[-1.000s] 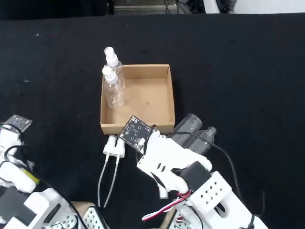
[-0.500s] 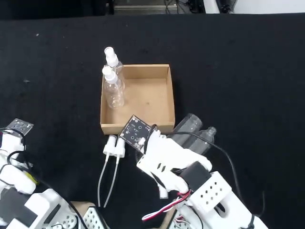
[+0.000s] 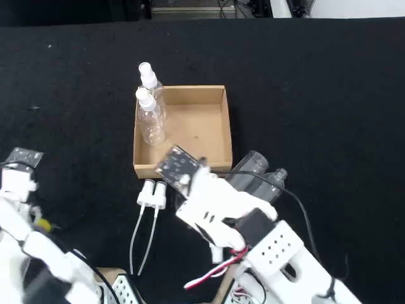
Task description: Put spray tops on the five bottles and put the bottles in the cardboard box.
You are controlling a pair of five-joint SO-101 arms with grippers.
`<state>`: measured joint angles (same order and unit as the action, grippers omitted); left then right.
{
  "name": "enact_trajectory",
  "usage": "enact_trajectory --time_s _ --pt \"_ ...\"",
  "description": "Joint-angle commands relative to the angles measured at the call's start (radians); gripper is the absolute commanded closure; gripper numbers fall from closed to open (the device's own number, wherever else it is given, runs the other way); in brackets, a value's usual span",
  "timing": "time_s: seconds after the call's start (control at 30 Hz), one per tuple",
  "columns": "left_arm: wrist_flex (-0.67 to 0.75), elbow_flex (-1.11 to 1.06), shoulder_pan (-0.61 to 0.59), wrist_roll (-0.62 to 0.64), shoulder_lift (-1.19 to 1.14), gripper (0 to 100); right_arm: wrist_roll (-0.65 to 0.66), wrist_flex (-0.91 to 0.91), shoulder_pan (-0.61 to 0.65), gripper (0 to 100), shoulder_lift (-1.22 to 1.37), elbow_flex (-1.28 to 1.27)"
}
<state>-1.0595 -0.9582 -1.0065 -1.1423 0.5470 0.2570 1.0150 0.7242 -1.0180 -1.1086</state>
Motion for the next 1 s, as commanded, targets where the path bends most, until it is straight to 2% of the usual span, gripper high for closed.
enact_trajectory --time_s 0.0,0.1,0.2,0.37,0.53,0.73,0.97 --pt "-0.009 -0.082 0.128 0.183 0.224 97 -0.064 -0.015 0.084 89.4 0.182 0.133" --pt "-0.009 -0.104 0.157 0.282 0.308 97 -0.176 -0.058 0.152 89.0 0.315 0.203" --pt "-0.009 -0.102 0.151 0.353 0.348 97 -0.356 -0.127 0.206 88.6 0.430 0.242" --pt "-0.015 -0.102 0.110 0.368 0.356 97 -0.551 -0.215 0.284 88.5 0.608 0.302" --pt "-0.009 -0.088 0.045 0.367 0.356 97 -0.640 -0.224 0.285 88.5 0.773 0.387" --pt "-0.017 -0.090 0.044 0.367 0.356 97 -0.767 -0.212 0.273 88.4 0.903 0.493" --pt "-0.014 -0.093 0.048 0.367 0.356 97 -0.802 -0.095 0.273 79.3 0.970 0.599"
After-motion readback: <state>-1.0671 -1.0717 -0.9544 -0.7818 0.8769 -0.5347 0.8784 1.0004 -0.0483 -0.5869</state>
